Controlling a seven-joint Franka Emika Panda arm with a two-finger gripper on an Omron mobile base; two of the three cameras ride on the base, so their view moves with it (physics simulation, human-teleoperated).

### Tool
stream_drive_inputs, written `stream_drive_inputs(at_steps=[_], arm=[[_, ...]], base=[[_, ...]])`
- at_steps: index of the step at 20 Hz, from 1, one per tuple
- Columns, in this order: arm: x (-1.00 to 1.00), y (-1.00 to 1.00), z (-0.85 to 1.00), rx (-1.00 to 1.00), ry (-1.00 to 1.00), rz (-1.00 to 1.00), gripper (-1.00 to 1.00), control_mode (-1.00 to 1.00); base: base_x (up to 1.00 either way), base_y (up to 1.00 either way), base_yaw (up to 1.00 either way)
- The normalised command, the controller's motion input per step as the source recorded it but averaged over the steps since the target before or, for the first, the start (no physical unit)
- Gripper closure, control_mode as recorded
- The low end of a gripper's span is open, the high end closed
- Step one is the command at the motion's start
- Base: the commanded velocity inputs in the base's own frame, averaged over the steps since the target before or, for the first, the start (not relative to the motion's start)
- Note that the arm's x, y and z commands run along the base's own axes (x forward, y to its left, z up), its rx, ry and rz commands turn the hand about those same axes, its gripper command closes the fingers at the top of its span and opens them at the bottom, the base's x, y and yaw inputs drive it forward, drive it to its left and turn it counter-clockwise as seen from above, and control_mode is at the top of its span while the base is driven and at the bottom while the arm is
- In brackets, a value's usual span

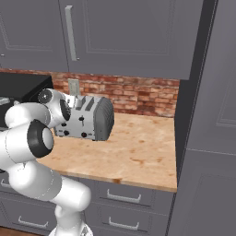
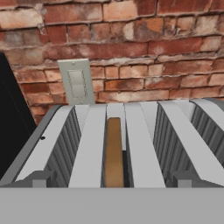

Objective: Start the toaster. Once the lever pops up, take the bread to the plate on the dining counter.

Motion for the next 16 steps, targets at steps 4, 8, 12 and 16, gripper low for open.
stream_drive_inputs(at_steps=[4, 8, 12, 16], arm=[[0.0, 0.0, 0.0, 0.0, 0.0, 0.0, -1.0, -1.0], [0.0, 0.0, 0.0, 0.0, 0.0, 0.0, -1.0, -1.0], [0.0, 0.0, 0.0, 0.0, 0.0, 0.0, -1.0, -1.0], [0.0, 0.0, 0.0, 0.0, 0.0, 0.0, -1.0, -1.0]], base=[[0.0, 0.0, 0.0], [0.0, 0.0, 0.0], [0.0, 0.0, 0.0], [0.0, 0.0, 0.0]])
